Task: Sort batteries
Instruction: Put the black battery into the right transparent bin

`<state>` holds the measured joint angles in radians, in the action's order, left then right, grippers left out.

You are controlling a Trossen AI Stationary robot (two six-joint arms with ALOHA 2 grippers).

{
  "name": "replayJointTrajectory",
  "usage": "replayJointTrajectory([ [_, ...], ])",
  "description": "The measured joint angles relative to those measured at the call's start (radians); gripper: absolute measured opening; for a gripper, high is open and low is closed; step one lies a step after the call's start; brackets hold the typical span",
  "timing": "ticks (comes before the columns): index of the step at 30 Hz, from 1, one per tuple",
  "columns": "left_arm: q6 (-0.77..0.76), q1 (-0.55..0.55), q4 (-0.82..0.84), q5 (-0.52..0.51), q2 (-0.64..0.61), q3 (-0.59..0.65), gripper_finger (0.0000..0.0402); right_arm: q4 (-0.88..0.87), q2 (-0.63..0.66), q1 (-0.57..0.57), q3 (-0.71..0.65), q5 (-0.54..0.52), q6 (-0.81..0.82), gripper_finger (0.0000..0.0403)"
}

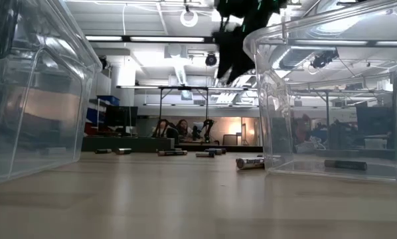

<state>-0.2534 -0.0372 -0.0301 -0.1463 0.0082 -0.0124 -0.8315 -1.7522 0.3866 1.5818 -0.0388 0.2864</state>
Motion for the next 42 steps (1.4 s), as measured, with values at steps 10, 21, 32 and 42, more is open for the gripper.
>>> replayJointTrajectory([
  [10,-0.254,-0.002,-0.274,-0.017,0.004,0.0,0.0179,0.176,-0.248,0.153,-0.001,0.094,-0.172,0.0193],
  [21,-0.342,-0.002,-0.386,-0.274,0.007,0.0,0.0179,0.237,-0.38,0.179,-0.001,0.122,-0.357,0.0193],
  [32,-0.424,-0.002,-0.384,-0.336,0.007,0.0,0.0179,0.252,-0.445,0.199,0.004,0.087,-0.264,0.0179],
  [42,-0.6,-0.002,-0.387,-0.342,0.012,0.0,0.0179,0.089,-0.385,0.155,-0.004,0.155,-0.177,0.0033],
])
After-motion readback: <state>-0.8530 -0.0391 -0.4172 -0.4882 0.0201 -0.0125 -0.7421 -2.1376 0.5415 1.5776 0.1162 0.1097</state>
